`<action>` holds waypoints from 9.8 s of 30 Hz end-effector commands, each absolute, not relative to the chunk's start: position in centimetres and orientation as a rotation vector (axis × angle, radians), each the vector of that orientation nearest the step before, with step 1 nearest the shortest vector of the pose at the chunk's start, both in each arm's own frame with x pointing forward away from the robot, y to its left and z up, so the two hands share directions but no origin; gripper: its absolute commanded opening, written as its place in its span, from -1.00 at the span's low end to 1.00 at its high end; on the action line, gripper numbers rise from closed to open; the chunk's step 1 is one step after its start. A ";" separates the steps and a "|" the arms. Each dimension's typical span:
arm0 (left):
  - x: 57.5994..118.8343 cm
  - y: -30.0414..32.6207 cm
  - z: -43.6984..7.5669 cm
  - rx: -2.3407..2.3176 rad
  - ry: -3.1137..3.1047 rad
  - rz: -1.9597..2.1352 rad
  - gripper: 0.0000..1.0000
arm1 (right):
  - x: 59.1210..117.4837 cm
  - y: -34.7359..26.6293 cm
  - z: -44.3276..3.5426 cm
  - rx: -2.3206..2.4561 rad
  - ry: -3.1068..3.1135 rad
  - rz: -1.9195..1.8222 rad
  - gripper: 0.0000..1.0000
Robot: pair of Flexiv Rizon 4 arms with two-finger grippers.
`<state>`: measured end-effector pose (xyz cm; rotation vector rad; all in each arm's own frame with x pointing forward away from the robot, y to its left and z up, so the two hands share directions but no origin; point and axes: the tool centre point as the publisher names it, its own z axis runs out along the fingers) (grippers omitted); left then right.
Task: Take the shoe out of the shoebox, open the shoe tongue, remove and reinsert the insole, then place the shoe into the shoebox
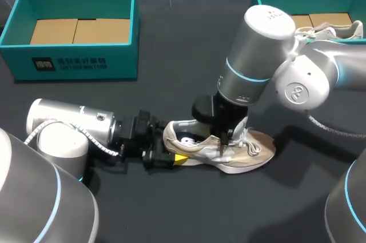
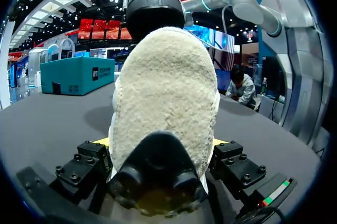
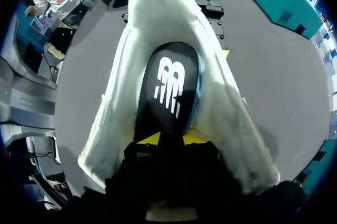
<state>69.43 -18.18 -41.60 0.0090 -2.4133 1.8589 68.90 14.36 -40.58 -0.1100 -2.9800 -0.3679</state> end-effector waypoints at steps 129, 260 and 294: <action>69.5 -18.3 -42.0 0.012 -2.417 1.858 -1.00 | 69.7 18.9 -30.7 -0.425 -2.829 -1.066 0.98; 69.5 -18.3 -42.0 0.012 -2.417 1.858 -1.00 | 65.9 25.7 -15.2 -0.338 -2.279 -1.627 -1.00; 69.5 -18.3 -42.0 0.012 -2.417 1.858 -1.00 | 62.8 20.8 -10.4 -0.548 -1.881 -1.885 -1.00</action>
